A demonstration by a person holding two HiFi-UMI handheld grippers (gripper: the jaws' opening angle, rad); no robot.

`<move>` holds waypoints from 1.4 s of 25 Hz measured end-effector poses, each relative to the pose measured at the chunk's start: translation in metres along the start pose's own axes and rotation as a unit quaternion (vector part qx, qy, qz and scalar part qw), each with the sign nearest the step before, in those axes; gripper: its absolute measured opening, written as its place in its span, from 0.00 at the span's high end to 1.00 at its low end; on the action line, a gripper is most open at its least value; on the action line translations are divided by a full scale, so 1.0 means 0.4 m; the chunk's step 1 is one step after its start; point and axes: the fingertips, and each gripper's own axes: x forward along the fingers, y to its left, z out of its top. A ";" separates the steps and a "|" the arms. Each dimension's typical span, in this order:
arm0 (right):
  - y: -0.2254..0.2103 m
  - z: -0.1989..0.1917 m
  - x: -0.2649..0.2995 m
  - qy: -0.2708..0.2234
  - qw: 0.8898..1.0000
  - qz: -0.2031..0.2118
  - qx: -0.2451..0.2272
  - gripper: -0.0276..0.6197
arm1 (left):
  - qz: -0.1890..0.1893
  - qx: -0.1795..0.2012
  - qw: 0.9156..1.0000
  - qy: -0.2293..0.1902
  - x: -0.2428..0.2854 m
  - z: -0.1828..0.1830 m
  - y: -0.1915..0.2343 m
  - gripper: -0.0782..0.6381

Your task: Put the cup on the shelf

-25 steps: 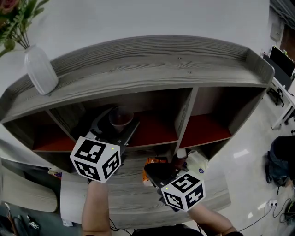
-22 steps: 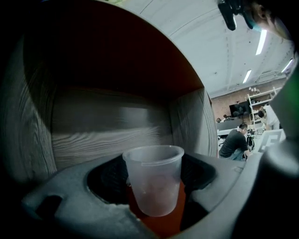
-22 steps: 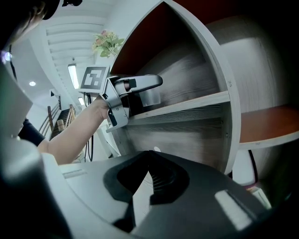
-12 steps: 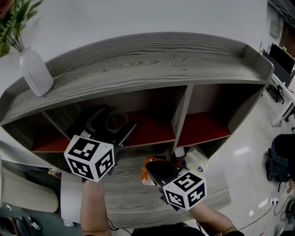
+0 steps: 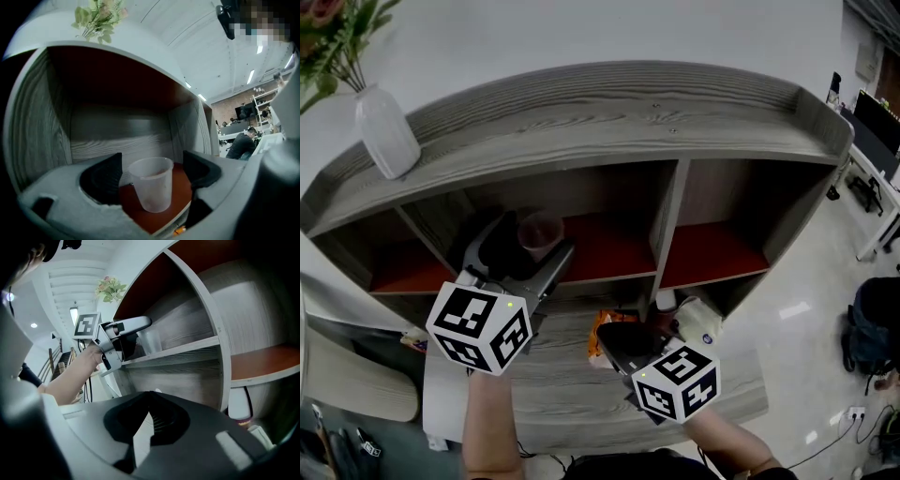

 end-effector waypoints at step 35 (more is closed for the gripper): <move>0.067 -0.115 -0.096 0.000 1.000 -0.005 -0.003 0.96 | -0.011 -0.143 0.989 0.044 -0.280 -0.316 -0.323 0.78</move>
